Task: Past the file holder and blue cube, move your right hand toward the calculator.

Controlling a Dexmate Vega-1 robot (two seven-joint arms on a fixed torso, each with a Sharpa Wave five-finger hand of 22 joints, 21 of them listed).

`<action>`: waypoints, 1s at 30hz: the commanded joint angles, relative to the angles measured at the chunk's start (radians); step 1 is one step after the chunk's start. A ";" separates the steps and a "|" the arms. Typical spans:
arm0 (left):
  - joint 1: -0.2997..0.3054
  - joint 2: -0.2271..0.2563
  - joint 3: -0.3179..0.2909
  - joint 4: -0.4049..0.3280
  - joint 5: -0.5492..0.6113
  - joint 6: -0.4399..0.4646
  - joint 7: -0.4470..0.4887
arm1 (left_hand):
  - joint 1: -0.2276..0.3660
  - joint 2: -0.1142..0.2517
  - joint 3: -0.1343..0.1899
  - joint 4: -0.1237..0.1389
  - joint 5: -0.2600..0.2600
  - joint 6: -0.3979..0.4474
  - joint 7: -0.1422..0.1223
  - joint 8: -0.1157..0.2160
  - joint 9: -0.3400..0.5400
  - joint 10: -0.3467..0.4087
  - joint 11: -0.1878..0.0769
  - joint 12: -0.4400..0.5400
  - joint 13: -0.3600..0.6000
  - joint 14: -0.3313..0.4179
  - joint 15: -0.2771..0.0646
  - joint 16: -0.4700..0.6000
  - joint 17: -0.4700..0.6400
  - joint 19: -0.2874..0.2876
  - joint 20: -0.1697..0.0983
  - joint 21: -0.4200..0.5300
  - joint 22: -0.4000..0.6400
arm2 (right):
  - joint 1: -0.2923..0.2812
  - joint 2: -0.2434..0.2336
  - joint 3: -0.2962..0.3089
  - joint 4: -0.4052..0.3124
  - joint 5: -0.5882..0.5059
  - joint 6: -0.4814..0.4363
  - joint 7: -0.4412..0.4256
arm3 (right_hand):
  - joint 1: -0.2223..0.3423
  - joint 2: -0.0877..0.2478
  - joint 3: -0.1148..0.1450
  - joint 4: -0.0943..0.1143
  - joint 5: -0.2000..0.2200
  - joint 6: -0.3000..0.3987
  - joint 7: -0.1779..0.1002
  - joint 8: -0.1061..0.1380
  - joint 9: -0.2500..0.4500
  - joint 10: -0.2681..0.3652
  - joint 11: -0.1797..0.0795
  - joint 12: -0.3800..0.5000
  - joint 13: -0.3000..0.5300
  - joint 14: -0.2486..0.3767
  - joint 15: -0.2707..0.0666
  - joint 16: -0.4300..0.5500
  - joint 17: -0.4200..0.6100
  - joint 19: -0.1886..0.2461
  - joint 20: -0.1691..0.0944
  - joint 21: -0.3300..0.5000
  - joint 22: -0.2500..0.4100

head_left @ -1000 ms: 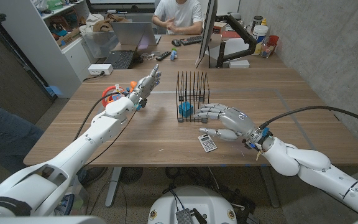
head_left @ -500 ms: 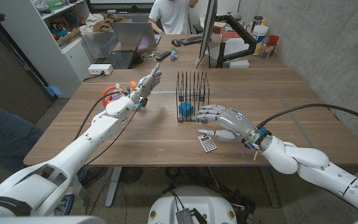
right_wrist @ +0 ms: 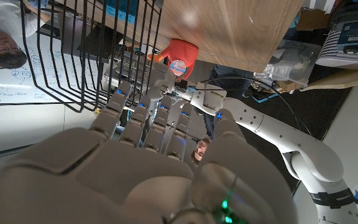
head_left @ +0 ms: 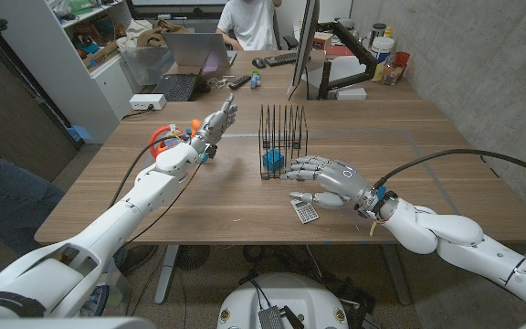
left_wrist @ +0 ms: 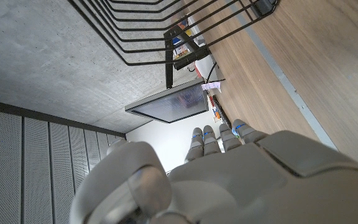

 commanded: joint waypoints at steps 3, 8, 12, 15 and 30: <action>0.003 0.001 0.002 -0.014 0.006 -0.002 0.007 | 0.011 0.005 -0.009 0.001 -0.003 0.002 -0.006 0.003 0.005 -0.004 0.005 0.006 0.005 -0.008 0.001 -0.001 0.004 -0.012 -0.001 0.001 0.004 | 0.014 -0.006 -0.029 -0.010 -0.019 -0.037 0.017 | 0.014 -0.001 0.010 -0.002 -0.004 -0.003 0.001 -0.004 0.002 -0.006 0.000 -0.004 0.003 -0.002 -0.001 -0.001 0.001 0.002 0.007 -0.005 0.005; 0.005 0.007 0.000 -0.022 0.008 0.003 0.010 | 0.011 0.006 -0.010 0.001 -0.003 0.003 -0.006 0.003 0.005 -0.004 0.005 0.006 0.005 -0.008 0.000 -0.001 0.004 -0.011 -0.002 0.002 0.004 | 0.019 -0.001 -0.039 -0.008 -0.017 -0.046 0.021 | 0.017 0.000 0.012 -0.003 -0.005 -0.001 -0.001 -0.003 0.002 -0.008 0.001 -0.005 0.003 -0.005 -0.002 -0.002 0.001 -0.001 0.009 -0.007 0.005; 0.007 0.010 0.000 -0.027 0.009 0.005 0.010 | 0.012 0.006 -0.010 0.002 -0.003 0.003 -0.006 0.003 0.005 -0.004 0.006 0.006 0.005 -0.007 0.001 -0.001 0.004 -0.011 -0.001 0.002 0.004 | 0.024 0.002 -0.049 -0.006 -0.016 -0.053 0.029 | 0.020 0.000 0.014 -0.004 -0.007 -0.003 -0.002 -0.003 0.002 -0.012 0.002 -0.006 0.003 -0.008 -0.001 -0.003 0.001 -0.004 0.011 -0.010 0.005; 0.008 0.011 -0.001 -0.030 0.006 0.008 0.008 | 0.012 0.006 -0.011 0.002 -0.003 0.004 -0.007 0.003 0.005 -0.004 0.004 0.006 0.005 -0.007 0.000 0.000 0.004 -0.012 -0.001 0.002 0.004 | 0.028 0.006 -0.055 -0.003 -0.016 -0.058 0.031 | 0.021 -0.001 0.014 -0.005 -0.008 -0.003 -0.001 -0.003 0.002 -0.012 0.004 -0.006 0.004 -0.010 -0.002 -0.003 0.001 -0.005 0.013 -0.011 0.005; -0.005 0.021 0.008 -0.023 0.017 0.017 -0.006 | 0.013 0.007 -0.012 0.002 -0.004 0.003 -0.009 0.003 0.005 -0.008 0.005 0.005 0.005 -0.013 0.000 -0.002 0.004 -0.015 0.000 0.002 0.004 | 0.039 0.012 -0.083 -0.001 -0.040 -0.103 0.036 | 0.026 -0.002 0.017 -0.005 -0.012 0.006 -0.001 0.001 0.003 -0.011 0.004 -0.006 0.004 -0.013 -0.002 -0.003 0.001 -0.008 0.012 -0.016 0.006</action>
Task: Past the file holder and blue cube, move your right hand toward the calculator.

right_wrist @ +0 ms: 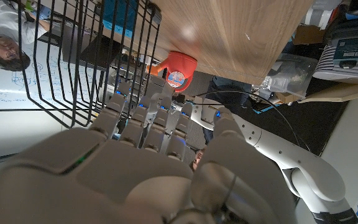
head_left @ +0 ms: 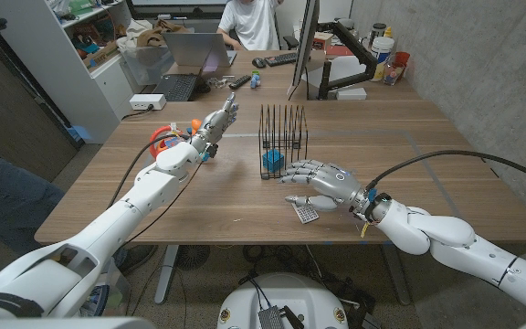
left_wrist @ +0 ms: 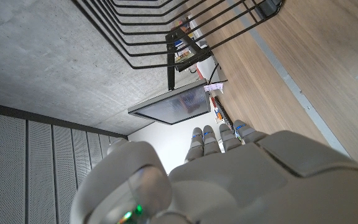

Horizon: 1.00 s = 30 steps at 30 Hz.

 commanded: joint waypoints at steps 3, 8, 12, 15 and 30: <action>-0.007 0.012 0.005 0.002 0.010 0.012 -0.009 | 0.008 0.002 -0.008 -0.002 -0.004 0.002 -0.006 0.003 0.005 -0.008 0.005 0.005 0.005 -0.013 0.000 -0.002 0.004 -0.005 0.000 0.002 0.004 | 0.014 0.006 -0.029 0.009 -0.013 -0.036 0.007 | 0.010 -0.001 0.007 0.000 -0.002 0.006 -0.002 0.001 0.003 0.001 0.004 -0.005 0.004 -0.003 -0.001 0.002 0.001 -0.001 0.005 -0.006 0.006; -0.004 0.015 0.003 0.004 0.009 0.012 -0.008 | 0.009 0.002 -0.009 -0.002 -0.004 0.003 -0.007 0.003 0.005 -0.008 0.004 0.005 0.005 -0.013 0.000 -0.001 0.004 -0.005 -0.001 0.002 0.004 | 0.027 0.010 -0.041 0.020 -0.008 -0.034 0.013 | 0.012 -0.001 0.008 0.000 -0.003 0.007 -0.003 0.001 0.003 0.000 0.004 -0.006 0.004 -0.004 0.000 0.002 0.001 0.000 0.006 -0.007 0.006; -0.002 0.016 0.000 0.003 0.008 0.010 -0.006 | 0.009 0.003 -0.009 -0.002 -0.004 0.003 -0.007 0.003 0.005 -0.008 0.003 0.005 0.005 -0.013 -0.001 -0.001 0.004 -0.005 -0.001 0.003 0.004 | 0.033 0.016 -0.051 0.030 -0.011 -0.037 0.011 | 0.013 -0.002 0.009 0.000 -0.004 0.009 -0.004 0.002 0.003 0.000 0.006 -0.006 0.004 -0.004 0.000 0.002 0.001 -0.001 0.008 -0.008 0.006; 0.000 0.018 -0.003 0.000 0.007 0.010 -0.004 | 0.009 0.003 -0.010 -0.002 -0.004 0.004 -0.007 0.004 0.005 -0.007 0.003 0.005 0.005 -0.013 0.001 -0.001 0.004 -0.005 -0.002 0.003 0.004 | 0.033 0.020 -0.056 0.033 -0.008 -0.045 0.009 | 0.014 -0.002 0.009 0.000 -0.004 0.012 -0.007 0.003 0.003 0.000 0.005 -0.005 0.004 -0.003 0.000 0.003 0.001 -0.001 0.008 -0.008 0.006; -0.014 0.014 0.000 0.001 0.009 0.009 -0.012 | 0.011 0.004 -0.011 -0.001 -0.005 0.005 -0.007 0.004 0.005 -0.008 0.003 0.005 0.005 -0.013 0.000 -0.001 0.004 -0.007 0.000 0.003 0.004 | 0.026 0.022 -0.077 0.026 -0.012 -0.064 0.006 | 0.017 -0.003 0.012 0.001 -0.008 0.037 -0.009 0.012 0.003 0.001 0.006 -0.005 0.004 -0.005 0.002 0.003 0.001 -0.001 0.012 -0.012 0.007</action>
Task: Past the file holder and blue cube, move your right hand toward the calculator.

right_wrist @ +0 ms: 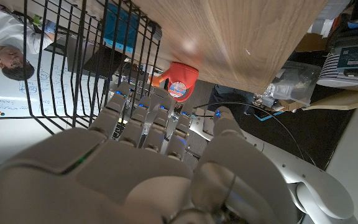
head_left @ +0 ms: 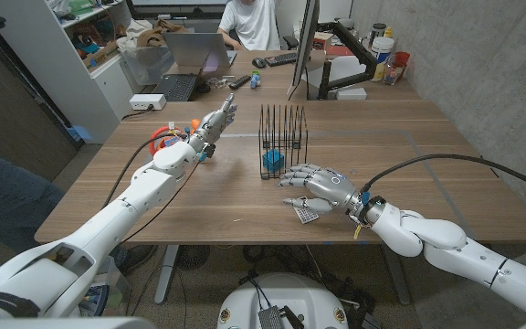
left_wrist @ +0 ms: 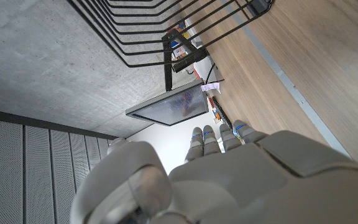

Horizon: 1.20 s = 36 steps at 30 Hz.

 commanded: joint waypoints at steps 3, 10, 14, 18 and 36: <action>-0.015 -0.003 0.004 0.002 0.003 0.001 -0.008 | 0.011 0.004 -0.010 0.000 -0.005 -0.001 -0.003 0.003 0.005 -0.010 0.003 0.005 0.005 -0.003 0.001 0.000 0.004 -0.007 0.000 0.003 0.004 | -0.001 0.005 -0.022 -0.001 -0.002 -0.013 -0.001 | 0.012 0.002 0.008 -0.002 -0.001 0.017 0.000 0.008 0.003 0.000 0.005 -0.005 0.004 -0.005 0.001 0.003 0.001 0.006 0.005 -0.005 0.002; -0.020 -0.006 0.006 0.006 0.004 0.000 -0.012 | 0.012 0.004 -0.011 0.000 -0.005 -0.001 -0.002 0.003 0.005 -0.010 0.004 0.005 0.005 -0.004 0.002 0.000 0.004 -0.008 0.000 0.003 0.004 | 0.009 0.009 -0.037 0.007 -0.007 -0.005 0.007 | 0.013 0.002 0.009 -0.002 -0.002 0.018 -0.001 0.007 0.003 0.000 0.006 -0.006 0.004 -0.006 -0.001 0.003 0.002 0.006 0.006 -0.007 0.002; -0.019 -0.005 0.006 0.003 0.004 0.001 -0.012 | 0.012 0.004 -0.011 0.000 -0.005 0.000 -0.001 0.003 0.005 -0.007 0.003 0.006 0.005 -0.005 0.002 0.000 0.004 -0.008 0.000 0.003 0.004 | 0.016 0.015 -0.046 0.014 -0.010 0.000 0.010 | 0.013 0.002 0.010 -0.002 -0.003 0.020 -0.002 0.007 0.003 0.000 0.007 -0.005 0.004 -0.007 -0.001 0.003 0.002 0.004 0.008 -0.008 0.002; -0.017 -0.003 0.005 -0.002 0.004 0.001 -0.011 | 0.012 0.004 -0.011 0.000 -0.005 0.000 -0.001 0.003 0.005 -0.008 0.004 0.006 0.005 -0.005 0.002 0.000 0.004 -0.008 0.000 0.004 0.004 | 0.021 0.018 -0.052 0.018 -0.011 0.000 0.016 | 0.014 0.002 0.011 -0.002 -0.003 0.021 -0.003 0.007 0.003 0.000 0.007 -0.005 0.004 -0.009 -0.003 0.003 0.002 0.003 0.008 -0.010 0.002; -0.015 0.004 0.000 -0.006 0.001 -0.002 -0.016 | 0.014 0.005 -0.012 0.000 -0.006 -0.001 -0.003 0.003 0.005 -0.009 0.004 0.006 0.005 -0.006 0.002 -0.001 0.004 -0.008 0.002 0.004 0.004 | 0.059 0.054 -0.090 0.063 0.000 0.008 0.029 | 0.015 0.001 0.013 0.000 -0.005 0.035 -0.002 0.009 0.003 0.004 0.007 -0.004 0.004 -0.005 -0.005 0.005 0.002 0.004 0.007 -0.013 0.003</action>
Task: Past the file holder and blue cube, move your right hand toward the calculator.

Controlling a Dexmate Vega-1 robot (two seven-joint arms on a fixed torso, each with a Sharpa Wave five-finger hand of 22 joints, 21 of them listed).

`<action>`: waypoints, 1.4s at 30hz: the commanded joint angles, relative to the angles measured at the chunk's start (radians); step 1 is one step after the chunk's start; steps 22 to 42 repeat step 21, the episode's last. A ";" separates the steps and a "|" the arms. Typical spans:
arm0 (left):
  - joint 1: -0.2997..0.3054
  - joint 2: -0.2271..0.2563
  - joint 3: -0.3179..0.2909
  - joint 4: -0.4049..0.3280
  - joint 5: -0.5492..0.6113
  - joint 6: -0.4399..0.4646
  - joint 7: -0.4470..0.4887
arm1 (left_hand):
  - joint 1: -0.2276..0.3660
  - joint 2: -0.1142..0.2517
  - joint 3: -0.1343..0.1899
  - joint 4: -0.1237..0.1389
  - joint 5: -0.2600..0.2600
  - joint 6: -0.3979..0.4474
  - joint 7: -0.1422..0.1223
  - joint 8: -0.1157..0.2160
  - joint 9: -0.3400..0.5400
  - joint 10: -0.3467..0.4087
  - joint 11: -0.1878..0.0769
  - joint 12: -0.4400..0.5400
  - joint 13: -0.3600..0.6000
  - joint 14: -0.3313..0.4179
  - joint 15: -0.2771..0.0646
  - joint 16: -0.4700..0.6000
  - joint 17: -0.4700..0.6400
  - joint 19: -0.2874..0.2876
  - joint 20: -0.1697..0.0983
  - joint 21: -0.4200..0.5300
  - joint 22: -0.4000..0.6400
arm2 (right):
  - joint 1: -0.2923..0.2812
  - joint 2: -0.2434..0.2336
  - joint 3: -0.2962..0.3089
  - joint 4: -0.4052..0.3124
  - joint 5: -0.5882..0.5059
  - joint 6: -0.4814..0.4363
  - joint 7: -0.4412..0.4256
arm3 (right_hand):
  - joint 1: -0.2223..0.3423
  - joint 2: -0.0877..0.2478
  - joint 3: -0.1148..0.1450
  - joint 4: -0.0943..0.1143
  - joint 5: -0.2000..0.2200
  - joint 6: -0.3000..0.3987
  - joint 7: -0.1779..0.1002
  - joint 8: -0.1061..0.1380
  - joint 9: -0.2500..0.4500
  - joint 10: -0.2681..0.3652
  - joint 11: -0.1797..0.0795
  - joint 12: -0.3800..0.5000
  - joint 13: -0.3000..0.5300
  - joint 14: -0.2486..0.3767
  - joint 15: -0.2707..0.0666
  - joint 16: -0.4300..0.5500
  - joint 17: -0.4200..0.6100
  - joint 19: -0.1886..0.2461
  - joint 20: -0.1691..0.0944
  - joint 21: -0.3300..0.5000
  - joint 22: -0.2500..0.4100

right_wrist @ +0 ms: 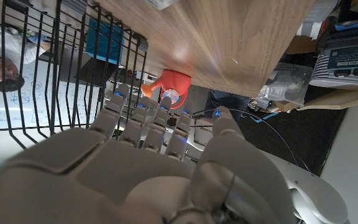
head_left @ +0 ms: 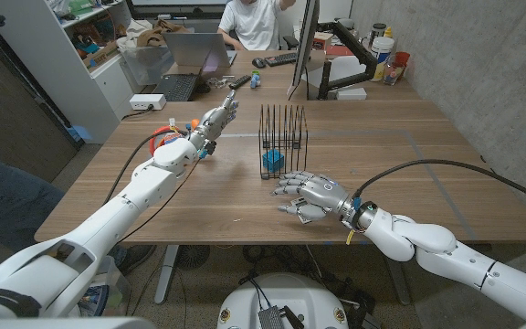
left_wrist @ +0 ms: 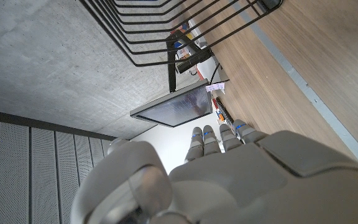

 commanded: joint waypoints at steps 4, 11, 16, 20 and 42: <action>0.003 0.005 -0.007 0.000 -0.003 -0.008 -0.004 | 0.010 0.001 -0.005 -0.001 -0.006 -0.001 -0.003 0.003 0.005 -0.008 0.004 0.006 0.005 -0.007 0.002 -0.001 0.004 -0.010 0.003 0.004 0.004 | 0.026 0.018 -0.025 0.028 0.011 0.012 0.006 | 0.010 -0.004 0.006 0.001 -0.002 0.013 -0.001 0.006 0.003 0.005 0.007 -0.003 0.005 0.005 -0.006 0.006 0.002 0.007 0.004 -0.006 0.003; 0.007 0.007 -0.010 0.005 -0.007 -0.014 -0.007 | 0.011 0.002 -0.006 -0.001 -0.006 0.000 -0.004 0.003 0.005 -0.009 0.002 0.006 0.005 -0.006 0.001 0.000 0.004 -0.011 0.003 0.004 0.004 | 0.038 0.022 -0.034 0.041 0.009 0.024 0.003 | 0.010 -0.004 0.007 0.002 -0.002 0.019 -0.002 0.006 0.003 0.008 0.004 -0.002 0.005 0.012 -0.007 0.009 0.003 0.010 -0.004 -0.006 0.003; 0.001 0.005 -0.009 0.013 -0.009 -0.012 -0.013 | 0.011 0.002 -0.006 -0.001 -0.006 0.000 -0.004 0.003 0.005 -0.008 0.002 0.006 0.005 -0.007 0.002 0.000 0.004 -0.011 0.003 0.004 0.004 | 0.041 0.024 -0.033 0.041 0.014 0.022 0.006 | 0.011 -0.004 0.008 0.002 -0.003 0.021 -0.002 0.006 0.003 0.008 0.004 -0.002 0.005 0.014 -0.002 0.009 0.003 0.011 -0.008 -0.006 0.003; 0.000 0.000 -0.010 0.023 -0.010 -0.026 -0.018 | 0.011 0.002 -0.006 -0.001 -0.006 -0.001 -0.005 0.003 0.005 -0.009 0.003 0.006 0.005 -0.007 0.002 0.000 0.004 -0.012 0.003 0.004 0.004 | 0.054 0.030 -0.039 0.049 0.015 0.032 0.010 | 0.011 -0.004 0.009 0.002 -0.003 0.022 -0.003 0.006 0.003 0.009 0.005 -0.002 0.005 0.015 -0.002 0.009 0.003 0.012 -0.008 -0.007 0.004; 0.001 -0.001 -0.010 0.024 -0.010 -0.030 -0.018 | 0.011 0.002 -0.006 0.000 -0.006 -0.001 -0.004 0.003 0.005 -0.008 0.003 0.006 0.005 -0.007 0.001 0.000 0.004 -0.012 0.003 0.004 0.004 | 0.059 0.032 -0.042 0.053 0.013 0.034 0.013 | 0.011 -0.004 0.009 0.002 -0.003 0.023 -0.003 0.006 0.003 0.009 0.007 -0.002 0.005 0.015 -0.002 0.009 0.003 0.012 -0.007 -0.007 0.004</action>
